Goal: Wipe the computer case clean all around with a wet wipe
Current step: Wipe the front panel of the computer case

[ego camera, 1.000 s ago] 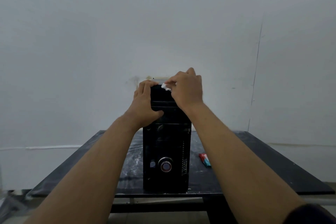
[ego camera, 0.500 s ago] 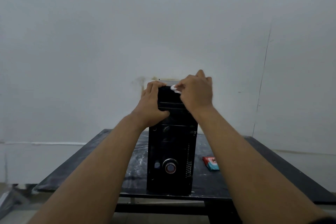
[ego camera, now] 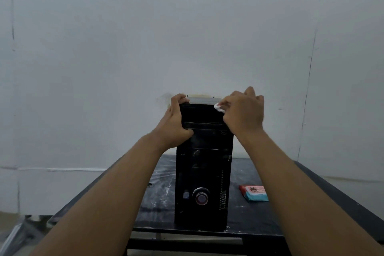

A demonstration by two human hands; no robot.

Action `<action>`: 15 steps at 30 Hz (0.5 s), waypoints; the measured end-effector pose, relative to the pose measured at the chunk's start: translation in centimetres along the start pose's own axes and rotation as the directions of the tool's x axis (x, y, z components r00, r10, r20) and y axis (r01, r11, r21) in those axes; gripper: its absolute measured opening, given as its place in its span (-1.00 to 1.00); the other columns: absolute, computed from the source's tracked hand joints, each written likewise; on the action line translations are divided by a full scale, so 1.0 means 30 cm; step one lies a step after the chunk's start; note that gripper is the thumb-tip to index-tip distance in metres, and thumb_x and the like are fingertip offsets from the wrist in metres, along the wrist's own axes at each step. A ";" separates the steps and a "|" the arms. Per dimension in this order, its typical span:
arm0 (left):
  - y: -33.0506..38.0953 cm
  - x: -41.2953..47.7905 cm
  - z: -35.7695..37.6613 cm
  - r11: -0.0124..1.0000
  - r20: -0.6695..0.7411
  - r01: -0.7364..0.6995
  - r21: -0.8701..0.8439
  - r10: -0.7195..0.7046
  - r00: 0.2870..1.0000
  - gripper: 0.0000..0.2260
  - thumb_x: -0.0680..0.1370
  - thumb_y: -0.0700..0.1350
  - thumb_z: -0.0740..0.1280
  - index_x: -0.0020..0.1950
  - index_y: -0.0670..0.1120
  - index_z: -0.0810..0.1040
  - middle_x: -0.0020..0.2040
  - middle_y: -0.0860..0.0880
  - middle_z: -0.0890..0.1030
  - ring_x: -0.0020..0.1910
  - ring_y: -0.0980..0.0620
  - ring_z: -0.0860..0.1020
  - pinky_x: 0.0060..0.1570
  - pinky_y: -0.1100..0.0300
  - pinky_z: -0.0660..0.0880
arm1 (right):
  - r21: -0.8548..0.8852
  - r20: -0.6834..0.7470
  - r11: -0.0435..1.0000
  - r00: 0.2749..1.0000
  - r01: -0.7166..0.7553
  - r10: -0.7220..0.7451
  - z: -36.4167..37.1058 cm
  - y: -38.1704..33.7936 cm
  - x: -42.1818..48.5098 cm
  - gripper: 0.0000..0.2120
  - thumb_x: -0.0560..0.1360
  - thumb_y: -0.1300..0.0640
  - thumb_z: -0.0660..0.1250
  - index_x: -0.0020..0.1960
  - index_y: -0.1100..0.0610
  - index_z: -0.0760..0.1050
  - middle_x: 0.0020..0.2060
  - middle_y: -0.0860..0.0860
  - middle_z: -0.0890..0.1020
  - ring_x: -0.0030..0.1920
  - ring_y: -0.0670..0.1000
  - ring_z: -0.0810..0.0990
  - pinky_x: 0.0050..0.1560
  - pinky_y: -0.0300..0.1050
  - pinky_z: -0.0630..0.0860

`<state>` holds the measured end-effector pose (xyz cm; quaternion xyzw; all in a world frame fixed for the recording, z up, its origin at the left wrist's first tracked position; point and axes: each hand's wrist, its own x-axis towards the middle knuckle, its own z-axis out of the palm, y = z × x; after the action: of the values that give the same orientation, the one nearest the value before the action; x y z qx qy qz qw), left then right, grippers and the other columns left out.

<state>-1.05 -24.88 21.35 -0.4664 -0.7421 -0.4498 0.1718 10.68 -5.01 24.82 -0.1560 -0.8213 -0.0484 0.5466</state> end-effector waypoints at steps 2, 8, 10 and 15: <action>0.001 0.005 -0.001 1.000 -0.012 0.010 -0.020 -0.010 1.000 -0.18 0.42 -0.25 0.43 0.47 0.26 0.06 0.46 0.13 0.32 0.26 0.00 0.52 0.09 0.06 0.64 | -0.004 0.027 0.999 0.999 0.034 -0.033 0.006 -0.055 0.013 -0.90 0.53 0.04 0.52 -0.03 -0.17 0.75 -0.12 -0.16 0.69 0.02 0.02 0.43 -0.05 0.00 0.21; -0.007 0.028 -0.020 0.997 0.003 0.052 -0.063 -0.052 0.999 -0.24 0.49 -0.40 0.31 0.53 0.10 0.07 0.46 0.06 0.36 0.26 0.17 0.51 0.03 0.33 0.57 | 0.098 0.087 0.986 0.986 0.133 -0.141 0.071 -0.270 0.036 -0.82 0.59 0.04 0.42 0.05 -0.21 0.74 -0.04 -0.13 0.69 0.11 0.04 0.46 -0.01 0.01 0.23; -0.003 0.029 -0.042 0.990 0.040 0.081 -0.118 -0.077 0.996 -0.29 0.53 -0.44 0.27 0.56 0.04 0.12 0.44 0.08 0.40 0.20 0.33 0.48 0.01 0.39 0.51 | 0.144 0.096 0.977 0.981 0.155 -0.169 0.083 -0.287 0.045 -0.80 0.61 0.04 0.39 0.07 -0.22 0.74 -0.04 -0.14 0.69 0.11 0.03 0.45 0.04 0.03 0.26; -0.005 0.005 -0.056 0.998 -0.077 -0.039 -0.040 0.036 0.996 -0.42 0.55 -0.37 0.35 0.47 0.10 0.38 0.43 0.16 0.46 0.39 0.35 0.41 0.26 0.45 0.34 | 0.484 0.143 0.875 0.984 0.024 -0.107 0.094 -0.186 0.037 -0.79 0.55 -0.12 0.49 0.17 -0.20 0.67 -0.10 -0.27 0.71 0.14 -0.08 0.52 0.27 0.14 0.43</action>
<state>-1.54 -26.20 22.28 -0.4662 -0.7166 -0.4792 0.1987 6.08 -9.36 25.21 0.0091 -0.8548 0.1515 0.4963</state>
